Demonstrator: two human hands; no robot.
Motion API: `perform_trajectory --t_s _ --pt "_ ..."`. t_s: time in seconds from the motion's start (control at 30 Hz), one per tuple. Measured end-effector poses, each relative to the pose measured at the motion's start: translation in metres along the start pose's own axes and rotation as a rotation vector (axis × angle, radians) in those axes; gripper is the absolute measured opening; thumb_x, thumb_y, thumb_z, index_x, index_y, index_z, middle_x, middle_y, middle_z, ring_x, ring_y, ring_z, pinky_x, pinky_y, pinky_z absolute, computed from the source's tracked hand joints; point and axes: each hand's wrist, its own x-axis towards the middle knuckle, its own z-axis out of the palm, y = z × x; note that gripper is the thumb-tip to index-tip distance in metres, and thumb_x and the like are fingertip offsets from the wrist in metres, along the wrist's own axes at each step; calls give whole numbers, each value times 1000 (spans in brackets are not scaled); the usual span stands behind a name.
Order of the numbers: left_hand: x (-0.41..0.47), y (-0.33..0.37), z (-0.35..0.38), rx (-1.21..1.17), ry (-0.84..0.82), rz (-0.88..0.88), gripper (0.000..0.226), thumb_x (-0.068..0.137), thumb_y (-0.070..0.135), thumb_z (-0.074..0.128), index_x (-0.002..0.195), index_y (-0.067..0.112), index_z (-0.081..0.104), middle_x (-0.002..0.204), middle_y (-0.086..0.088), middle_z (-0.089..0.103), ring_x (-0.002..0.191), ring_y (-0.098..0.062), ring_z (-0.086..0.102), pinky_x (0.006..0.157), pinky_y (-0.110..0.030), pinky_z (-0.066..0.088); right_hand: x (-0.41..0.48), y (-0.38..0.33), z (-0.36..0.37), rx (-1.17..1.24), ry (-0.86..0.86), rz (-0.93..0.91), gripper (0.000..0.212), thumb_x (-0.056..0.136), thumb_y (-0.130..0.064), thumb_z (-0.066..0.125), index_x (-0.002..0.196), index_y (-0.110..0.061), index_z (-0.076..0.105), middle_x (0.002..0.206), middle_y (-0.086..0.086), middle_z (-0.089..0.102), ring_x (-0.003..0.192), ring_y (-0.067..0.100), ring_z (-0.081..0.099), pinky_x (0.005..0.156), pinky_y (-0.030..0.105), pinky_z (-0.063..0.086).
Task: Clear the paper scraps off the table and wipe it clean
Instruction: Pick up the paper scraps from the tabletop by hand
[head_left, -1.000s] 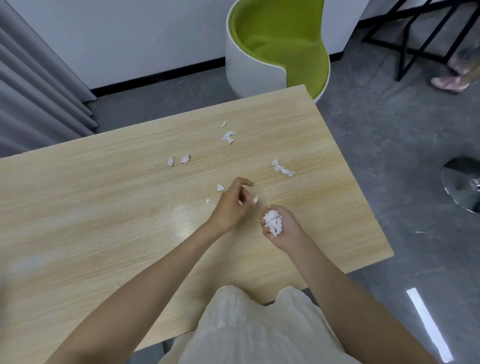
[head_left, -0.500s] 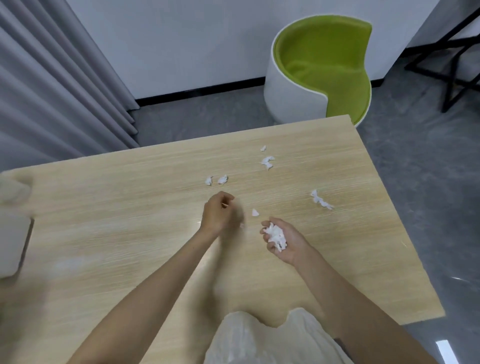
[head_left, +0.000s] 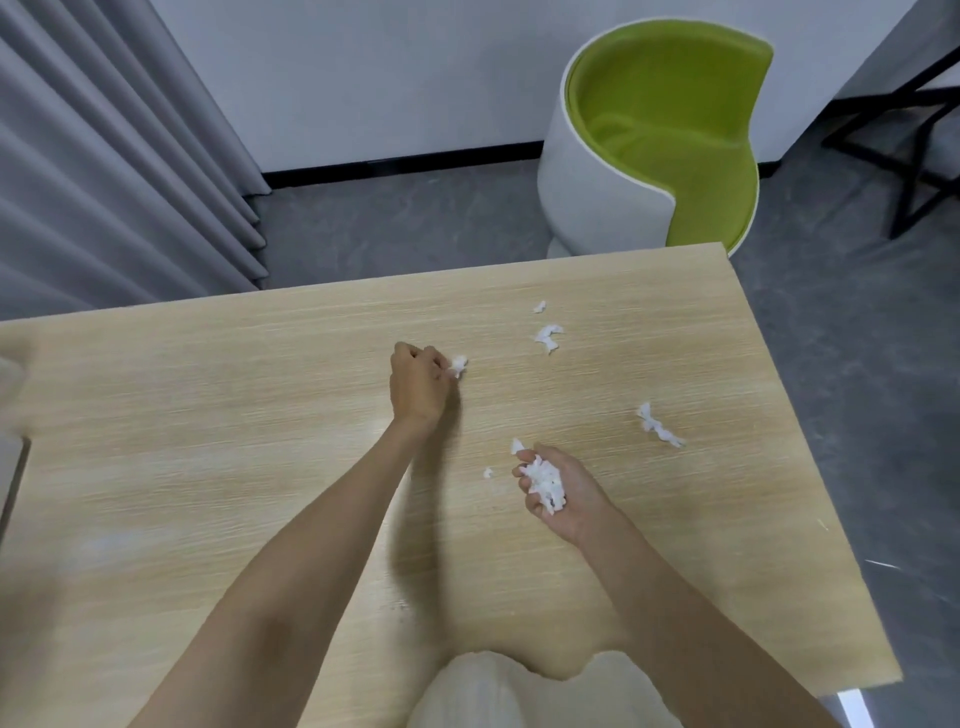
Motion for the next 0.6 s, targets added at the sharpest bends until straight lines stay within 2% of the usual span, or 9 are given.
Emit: perform_trajectory --t_s 0.13,0.23,0.3,0.4,0.43,0.53,0.6 --pt "-5 10 11 25 -61 171 10 81 13 73 77 13 64 110 6 39 103 -12 33 85 -22 34 2 -1 -5 32 45 -24 24 96 -27 46 86 -10 59 68 4 55 46 8 49 38 15 37" --pt "-2 8 19 128 -161 249 9 81 7 71 78 11 64 112 3 49 104 -18 41 84 -28 41 1 -2 -4 43 36 -34 24 96 -27 46 85 -10 59 69 5 55 46 8 49 37 15 36" --pt "1 7 22 203 -226 309 11 81 1 66 79 11 63 105 -2 55 100 -24 46 79 -32 44 0 -4 -5 40 40 -36 24 96 -27 47 86 -9 59 72 6 54 46 8 49 37 15 37" --pt "-2 11 20 231 -316 340 19 82 -3 56 82 16 55 97 -1 60 93 -22 55 74 -36 47 -1 -5 -11 59 49 -43 24 97 -27 46 90 -8 58 72 7 55 46 9 51 37 16 38" --pt "-4 15 18 177 -314 306 19 83 -2 56 82 17 53 95 2 62 90 -20 58 74 -36 48 -1 -5 -13 71 49 -49 24 97 -27 46 91 -8 58 72 7 55 46 9 51 38 16 39" --pt "-24 38 9 -129 -247 141 19 84 6 64 88 20 51 82 8 59 74 -9 54 68 -22 44 -4 -7 -21 122 22 -61 22 95 -26 47 94 -7 58 74 9 56 49 11 53 38 18 41" --pt "-49 57 4 -270 -261 145 22 83 6 67 84 24 53 76 10 57 70 -3 51 64 -14 40 -6 -8 -24 146 27 -64 21 95 -25 48 92 -7 59 75 9 58 53 13 55 39 19 43"
